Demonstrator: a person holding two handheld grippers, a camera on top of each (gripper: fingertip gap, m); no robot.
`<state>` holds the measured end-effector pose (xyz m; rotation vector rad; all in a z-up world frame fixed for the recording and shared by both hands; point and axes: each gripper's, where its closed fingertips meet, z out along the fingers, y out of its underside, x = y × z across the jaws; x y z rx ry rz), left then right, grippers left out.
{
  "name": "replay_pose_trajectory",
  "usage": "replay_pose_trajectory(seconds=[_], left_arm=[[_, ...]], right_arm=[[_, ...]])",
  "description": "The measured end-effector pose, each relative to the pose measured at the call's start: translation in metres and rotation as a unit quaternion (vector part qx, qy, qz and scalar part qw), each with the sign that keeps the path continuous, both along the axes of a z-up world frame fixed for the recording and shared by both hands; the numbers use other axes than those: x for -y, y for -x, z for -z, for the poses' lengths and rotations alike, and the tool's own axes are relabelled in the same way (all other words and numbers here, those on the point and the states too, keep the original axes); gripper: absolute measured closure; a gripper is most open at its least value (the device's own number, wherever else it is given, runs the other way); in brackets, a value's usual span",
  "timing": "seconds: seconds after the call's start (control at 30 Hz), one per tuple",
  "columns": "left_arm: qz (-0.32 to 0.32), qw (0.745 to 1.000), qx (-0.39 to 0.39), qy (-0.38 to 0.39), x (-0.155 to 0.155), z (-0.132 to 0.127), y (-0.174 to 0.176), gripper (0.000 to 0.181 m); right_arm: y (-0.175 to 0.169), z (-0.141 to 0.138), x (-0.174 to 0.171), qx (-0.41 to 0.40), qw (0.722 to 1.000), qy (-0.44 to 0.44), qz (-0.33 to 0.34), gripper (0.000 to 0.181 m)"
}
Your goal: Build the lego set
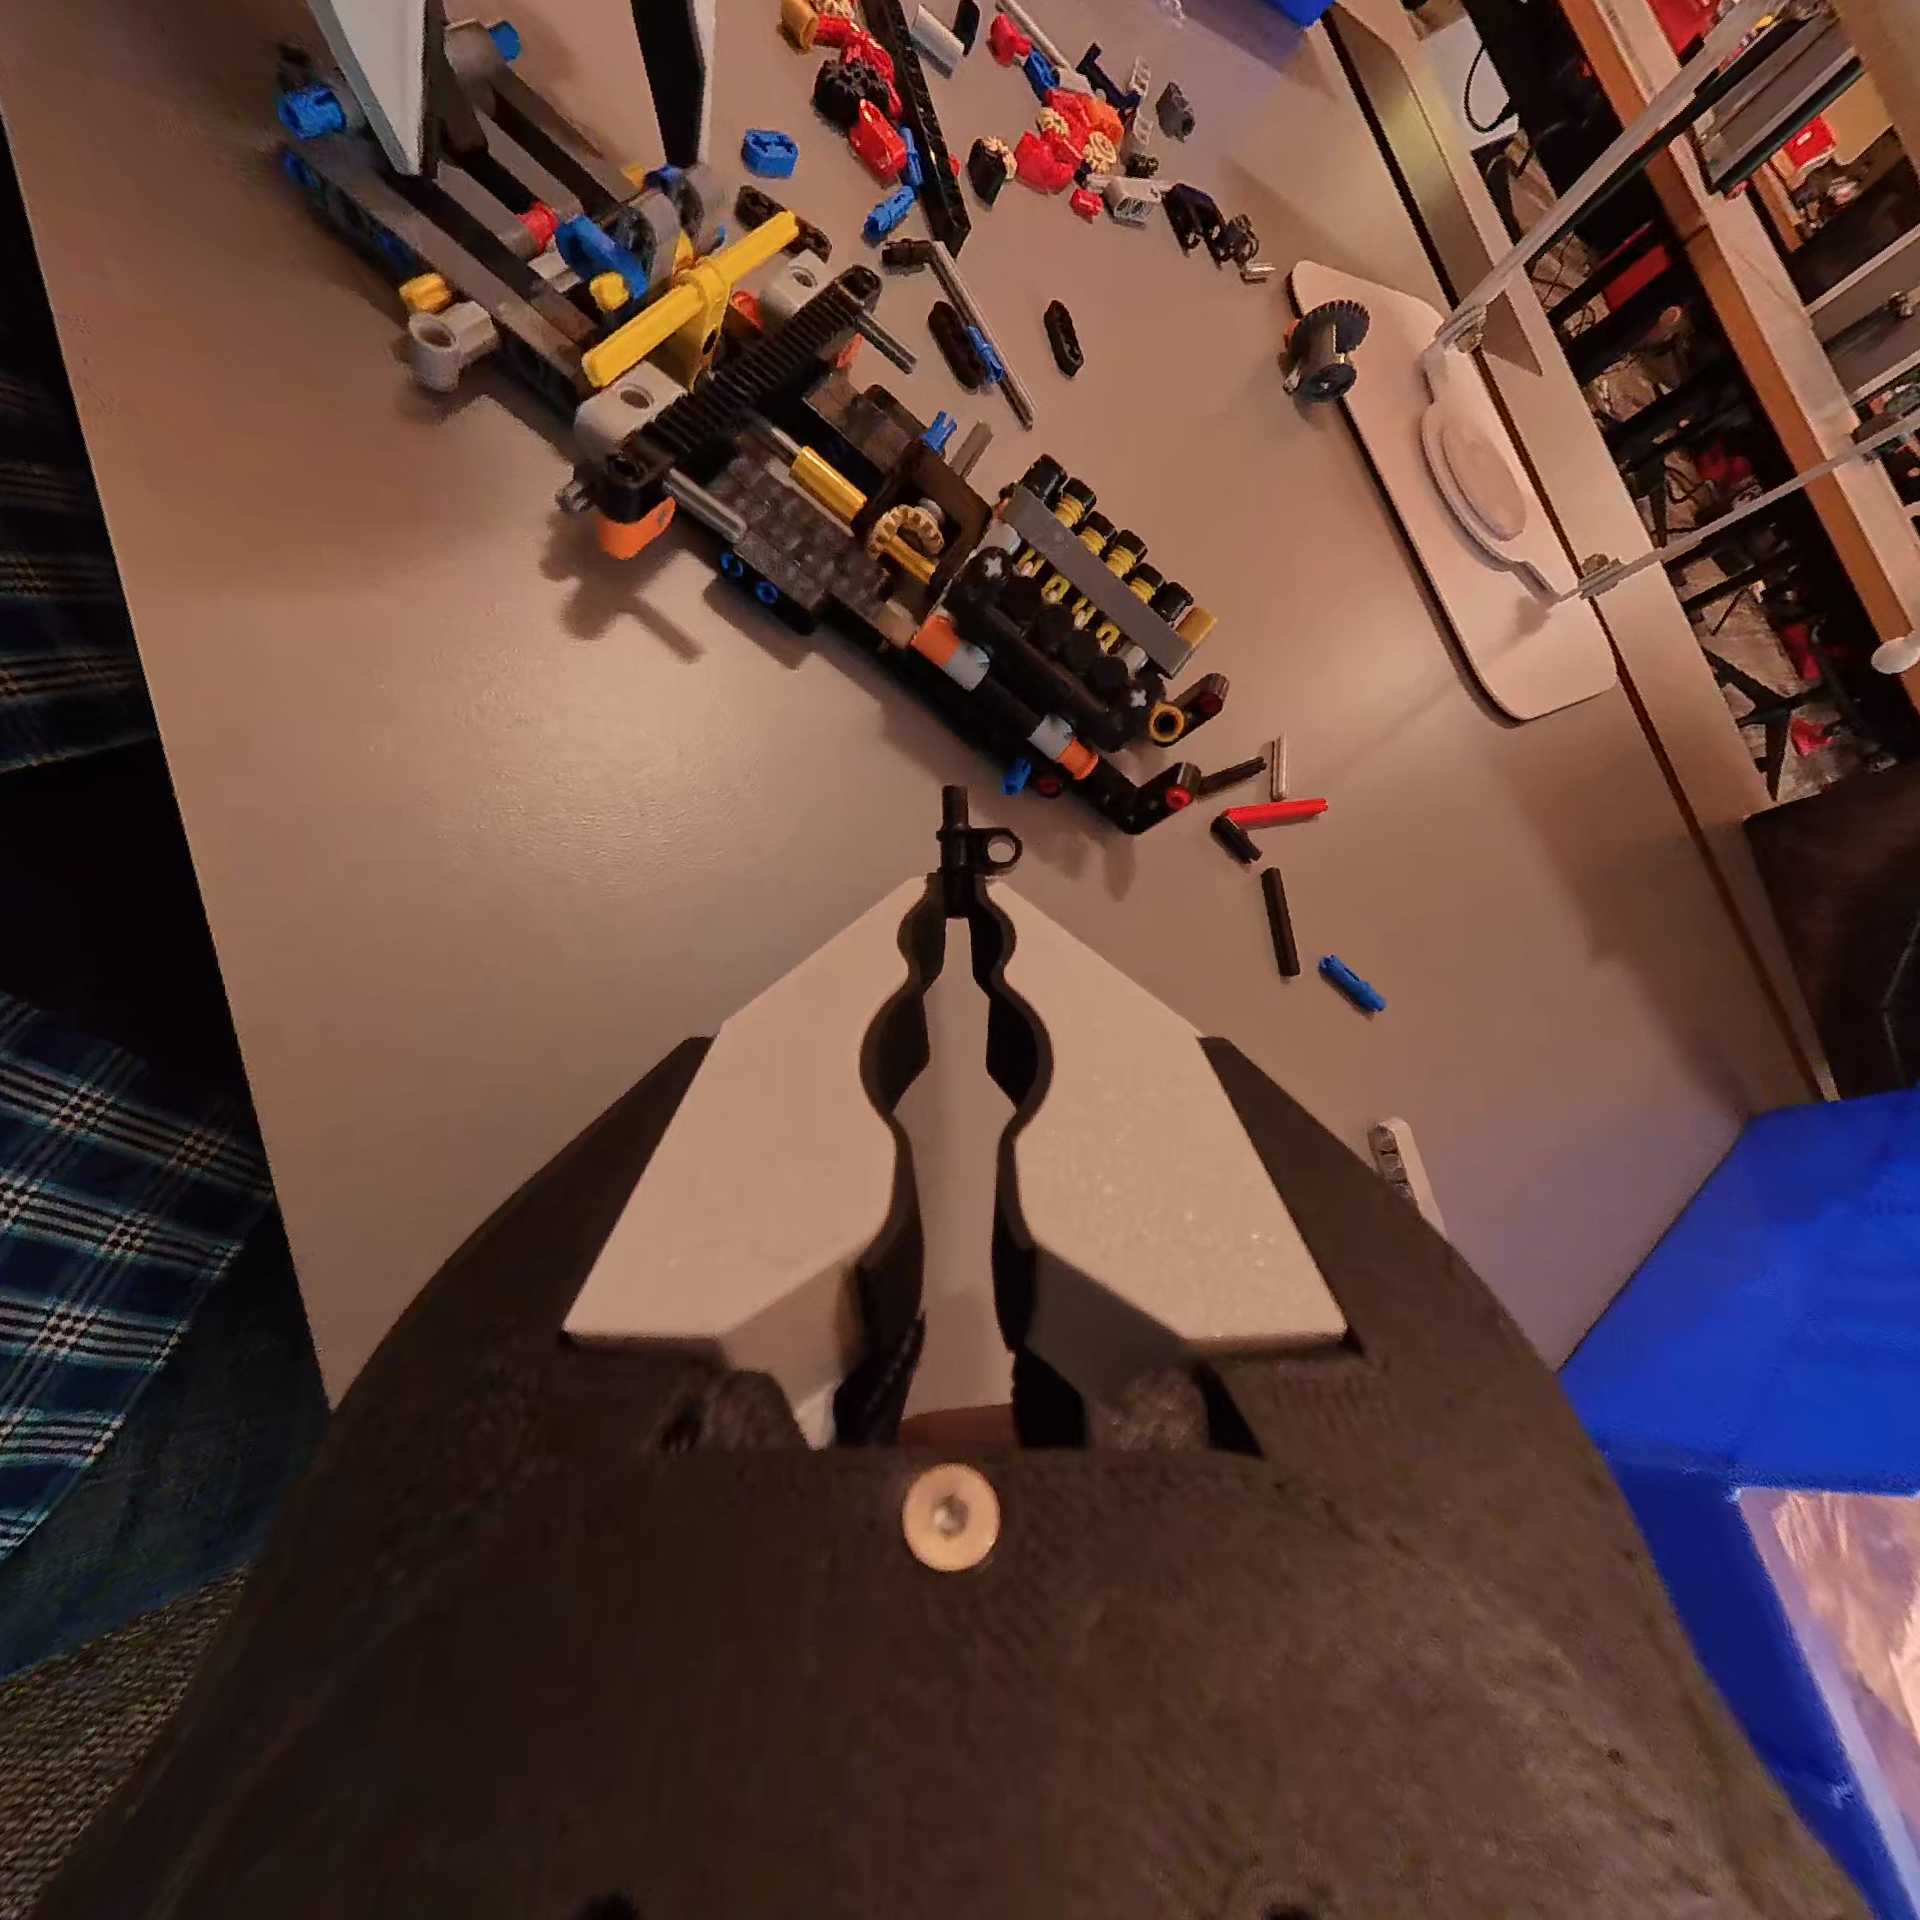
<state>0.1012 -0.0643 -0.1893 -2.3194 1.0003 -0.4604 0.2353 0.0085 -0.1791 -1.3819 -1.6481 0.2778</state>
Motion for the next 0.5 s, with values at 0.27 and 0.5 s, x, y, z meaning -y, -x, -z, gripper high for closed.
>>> replay_pose_trajectory(seconds=[0.27,0.5], left_arm=[[-0.009,1.000,0.015,-0.015,0.011,-0.006,-0.001,0.118],[0.027,0.999,-0.002,-0.025,0.026,0.000,0.005,0.113]], right_arm=[[0.001,-0.001,0.003,0.003,1.000,0.004,-0.004,0.179],[0.000,0.000,0.007,0.002,1.000,0.010,-0.004,0.179]])
